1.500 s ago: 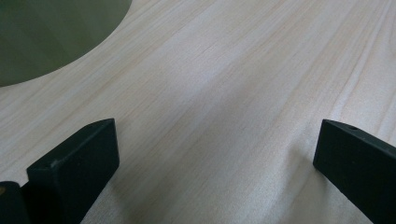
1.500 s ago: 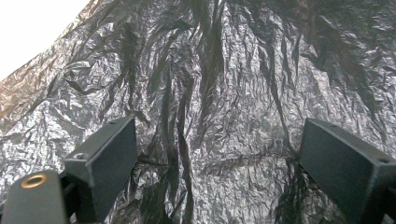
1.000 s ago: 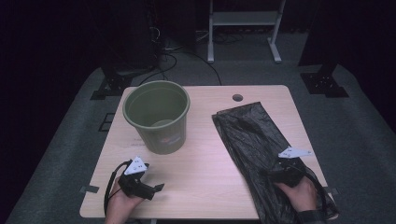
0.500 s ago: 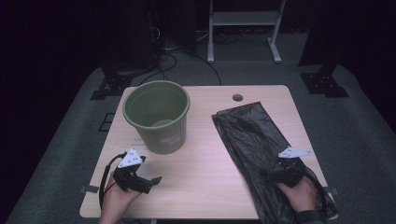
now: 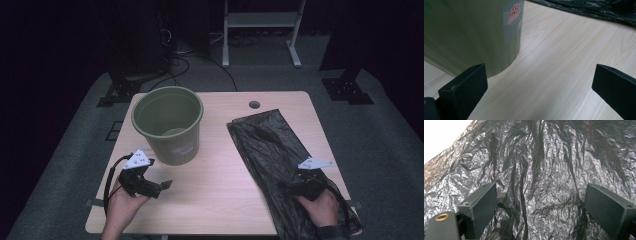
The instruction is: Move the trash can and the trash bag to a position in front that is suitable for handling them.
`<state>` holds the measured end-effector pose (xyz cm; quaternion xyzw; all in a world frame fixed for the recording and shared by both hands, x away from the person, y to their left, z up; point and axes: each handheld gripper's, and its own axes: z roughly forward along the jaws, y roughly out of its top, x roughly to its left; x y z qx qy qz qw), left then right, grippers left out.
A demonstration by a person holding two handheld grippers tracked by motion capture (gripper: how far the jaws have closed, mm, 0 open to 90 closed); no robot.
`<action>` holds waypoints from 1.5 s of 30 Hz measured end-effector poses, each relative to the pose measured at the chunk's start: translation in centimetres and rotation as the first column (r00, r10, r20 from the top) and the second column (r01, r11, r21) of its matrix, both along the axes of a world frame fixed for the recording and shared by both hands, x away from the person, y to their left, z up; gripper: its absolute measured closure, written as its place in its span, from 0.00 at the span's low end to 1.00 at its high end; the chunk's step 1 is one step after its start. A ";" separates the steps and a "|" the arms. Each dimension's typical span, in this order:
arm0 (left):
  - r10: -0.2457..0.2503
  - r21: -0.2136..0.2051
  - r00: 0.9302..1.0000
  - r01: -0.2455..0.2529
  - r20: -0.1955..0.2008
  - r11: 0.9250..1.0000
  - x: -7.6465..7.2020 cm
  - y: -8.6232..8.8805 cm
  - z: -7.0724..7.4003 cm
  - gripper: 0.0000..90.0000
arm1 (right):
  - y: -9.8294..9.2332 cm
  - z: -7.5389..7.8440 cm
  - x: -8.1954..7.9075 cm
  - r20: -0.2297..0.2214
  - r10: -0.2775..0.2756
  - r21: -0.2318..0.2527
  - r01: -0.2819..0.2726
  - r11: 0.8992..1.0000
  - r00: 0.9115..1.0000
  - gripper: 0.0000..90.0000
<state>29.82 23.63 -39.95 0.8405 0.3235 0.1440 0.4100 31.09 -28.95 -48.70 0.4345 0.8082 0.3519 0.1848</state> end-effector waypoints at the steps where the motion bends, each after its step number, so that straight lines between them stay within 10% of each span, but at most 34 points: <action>1: 0.000 0.000 1.000 0.000 0.001 1.000 0.0 0.0 0.1 0.00 | 0.0 0.0 0.0 0.000 0.000 0.000 0.000 1.000 1.000 0.12; 45: 0.099 -0.030 0.989 -0.096 0.113 0.995 3.4 4.0 10.7 0.00 | 0.0 0.0 0.0 -0.001 0.001 0.001 -0.001 1.000 1.000 0.12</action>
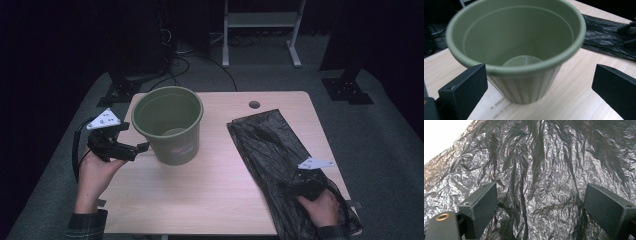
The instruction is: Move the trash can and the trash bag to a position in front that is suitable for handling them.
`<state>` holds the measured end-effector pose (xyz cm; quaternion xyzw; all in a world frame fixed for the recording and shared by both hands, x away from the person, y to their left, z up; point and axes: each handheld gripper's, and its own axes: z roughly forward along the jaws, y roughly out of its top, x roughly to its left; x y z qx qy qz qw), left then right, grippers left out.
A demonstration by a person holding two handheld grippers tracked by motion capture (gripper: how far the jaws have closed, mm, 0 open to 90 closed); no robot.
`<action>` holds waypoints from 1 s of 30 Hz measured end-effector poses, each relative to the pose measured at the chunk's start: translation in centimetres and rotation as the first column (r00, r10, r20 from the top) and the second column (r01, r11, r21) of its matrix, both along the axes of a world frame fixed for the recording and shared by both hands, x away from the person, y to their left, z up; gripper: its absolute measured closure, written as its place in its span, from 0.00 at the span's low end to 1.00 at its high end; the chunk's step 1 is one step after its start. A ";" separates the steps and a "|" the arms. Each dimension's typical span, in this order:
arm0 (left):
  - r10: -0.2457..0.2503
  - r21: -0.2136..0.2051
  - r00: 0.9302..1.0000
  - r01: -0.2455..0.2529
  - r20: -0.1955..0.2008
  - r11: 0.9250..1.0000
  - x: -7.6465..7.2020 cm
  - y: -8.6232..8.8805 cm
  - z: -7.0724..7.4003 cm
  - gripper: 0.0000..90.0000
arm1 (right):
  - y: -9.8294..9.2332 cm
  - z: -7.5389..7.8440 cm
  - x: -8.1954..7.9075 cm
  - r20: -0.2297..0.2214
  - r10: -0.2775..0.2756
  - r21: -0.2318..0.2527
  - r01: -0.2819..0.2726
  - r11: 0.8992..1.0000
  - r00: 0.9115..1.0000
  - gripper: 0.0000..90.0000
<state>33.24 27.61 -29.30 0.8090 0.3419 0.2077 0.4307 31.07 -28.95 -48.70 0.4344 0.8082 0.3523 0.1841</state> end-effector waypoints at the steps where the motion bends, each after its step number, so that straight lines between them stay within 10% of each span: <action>1: 0.004 -0.001 1.000 -0.004 0.003 1.000 0.2 0.0 0.2 0.00 | 0.0 0.0 0.0 0.000 0.000 0.000 0.000 1.000 1.000 0.12; 30: 0.108 0.014 0.993 -0.108 -0.044 0.994 6.1 0.5 0.1 0.00 | 0.1 0.0 0.0 0.001 0.016 0.000 -0.016 1.000 1.000 0.12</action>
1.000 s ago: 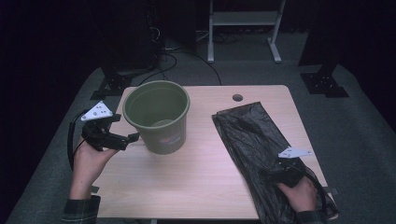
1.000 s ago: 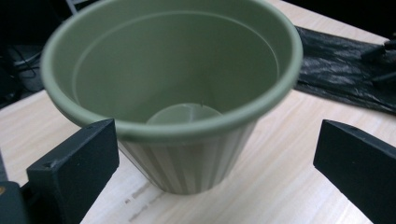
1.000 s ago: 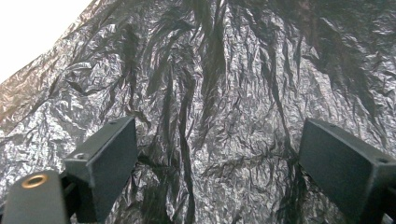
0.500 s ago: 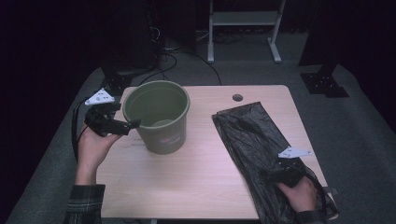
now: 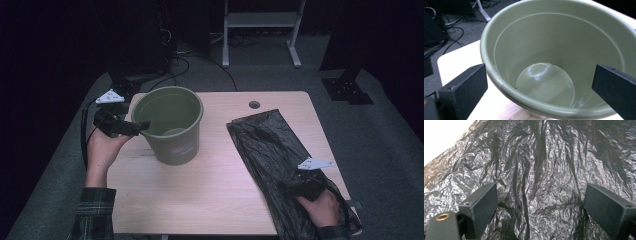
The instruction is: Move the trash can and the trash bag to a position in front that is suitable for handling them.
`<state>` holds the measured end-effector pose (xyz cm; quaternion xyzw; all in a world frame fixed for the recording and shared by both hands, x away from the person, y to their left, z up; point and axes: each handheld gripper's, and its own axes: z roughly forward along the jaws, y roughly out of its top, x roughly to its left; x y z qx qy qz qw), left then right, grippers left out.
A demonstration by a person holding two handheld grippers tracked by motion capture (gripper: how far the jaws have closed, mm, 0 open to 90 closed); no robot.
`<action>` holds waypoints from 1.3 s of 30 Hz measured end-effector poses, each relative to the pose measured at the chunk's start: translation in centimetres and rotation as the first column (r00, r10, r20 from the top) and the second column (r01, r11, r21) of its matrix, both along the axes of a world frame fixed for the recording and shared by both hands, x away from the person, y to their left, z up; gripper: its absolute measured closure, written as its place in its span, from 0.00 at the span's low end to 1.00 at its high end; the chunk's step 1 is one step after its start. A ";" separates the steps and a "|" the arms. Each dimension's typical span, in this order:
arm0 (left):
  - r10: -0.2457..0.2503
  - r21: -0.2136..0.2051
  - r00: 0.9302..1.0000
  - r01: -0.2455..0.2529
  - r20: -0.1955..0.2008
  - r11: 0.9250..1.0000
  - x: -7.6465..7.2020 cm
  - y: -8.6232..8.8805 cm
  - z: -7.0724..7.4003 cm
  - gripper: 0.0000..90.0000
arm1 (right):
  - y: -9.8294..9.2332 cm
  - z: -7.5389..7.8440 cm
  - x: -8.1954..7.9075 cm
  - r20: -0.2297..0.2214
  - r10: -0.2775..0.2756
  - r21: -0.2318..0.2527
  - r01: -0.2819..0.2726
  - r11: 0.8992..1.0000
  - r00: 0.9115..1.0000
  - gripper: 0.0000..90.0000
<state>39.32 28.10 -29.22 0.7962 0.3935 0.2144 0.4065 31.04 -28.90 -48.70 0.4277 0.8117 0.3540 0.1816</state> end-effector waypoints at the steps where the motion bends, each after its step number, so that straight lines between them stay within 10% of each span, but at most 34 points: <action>1: 0.005 0.002 1.000 -0.005 -0.004 1.000 0.2 0.0 -0.1 0.00 | 0.0 0.0 0.0 0.000 0.000 0.000 0.000 1.000 1.000 0.12; 39: -0.017 0.014 0.993 0.019 -0.116 1.000 1.3 -1.4 -2.2 0.00 | 0.0 0.0 0.0 -0.001 0.007 0.001 -0.007 1.000 1.000 0.12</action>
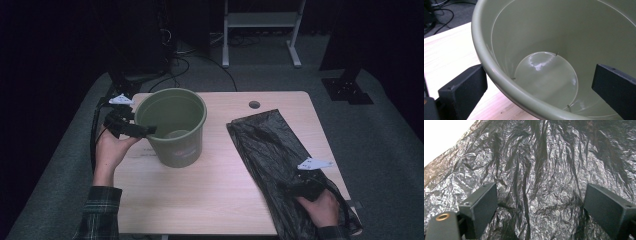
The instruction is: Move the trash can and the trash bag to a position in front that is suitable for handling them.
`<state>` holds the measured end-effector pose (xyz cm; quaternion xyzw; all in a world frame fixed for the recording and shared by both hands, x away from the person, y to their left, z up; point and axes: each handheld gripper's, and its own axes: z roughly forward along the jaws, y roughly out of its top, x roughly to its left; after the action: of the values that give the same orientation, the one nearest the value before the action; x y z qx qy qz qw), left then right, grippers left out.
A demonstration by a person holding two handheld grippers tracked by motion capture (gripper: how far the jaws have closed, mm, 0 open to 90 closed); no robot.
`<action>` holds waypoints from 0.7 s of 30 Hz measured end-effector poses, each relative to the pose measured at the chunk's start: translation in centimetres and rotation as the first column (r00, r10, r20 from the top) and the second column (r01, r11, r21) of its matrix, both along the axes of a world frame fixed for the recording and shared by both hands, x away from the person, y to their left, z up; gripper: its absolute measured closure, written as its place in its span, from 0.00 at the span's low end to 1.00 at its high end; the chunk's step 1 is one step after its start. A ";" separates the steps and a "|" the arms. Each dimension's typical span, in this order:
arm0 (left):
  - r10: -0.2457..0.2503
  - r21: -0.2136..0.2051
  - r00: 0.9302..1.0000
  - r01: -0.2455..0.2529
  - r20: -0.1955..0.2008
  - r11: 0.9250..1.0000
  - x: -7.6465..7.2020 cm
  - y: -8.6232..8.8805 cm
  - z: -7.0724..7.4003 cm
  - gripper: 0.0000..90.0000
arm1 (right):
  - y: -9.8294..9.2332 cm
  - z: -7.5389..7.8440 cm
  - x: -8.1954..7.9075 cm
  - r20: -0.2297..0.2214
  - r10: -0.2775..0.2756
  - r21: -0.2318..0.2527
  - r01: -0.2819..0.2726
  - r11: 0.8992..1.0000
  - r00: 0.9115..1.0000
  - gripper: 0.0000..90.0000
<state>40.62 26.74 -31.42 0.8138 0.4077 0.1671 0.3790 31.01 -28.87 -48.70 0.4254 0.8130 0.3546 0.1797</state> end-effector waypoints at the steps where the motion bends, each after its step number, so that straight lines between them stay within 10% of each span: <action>1: -0.005 0.001 1.000 0.005 0.000 1.000 -0.1 -0.2 0.0 0.00 | 0.0 0.0 0.0 0.000 0.000 0.000 0.000 1.000 1.000 0.12; 21: -0.085 -0.020 0.996 0.085 0.017 0.996 -2.8 -3.3 -0.3 0.00 | 0.0 0.0 -0.1 0.000 0.000 -0.001 0.000 1.000 1.000 0.12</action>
<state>37.81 23.40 -31.68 0.8251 0.3713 0.1533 0.3974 30.95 -28.86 -48.69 0.4253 0.8131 0.3544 0.1799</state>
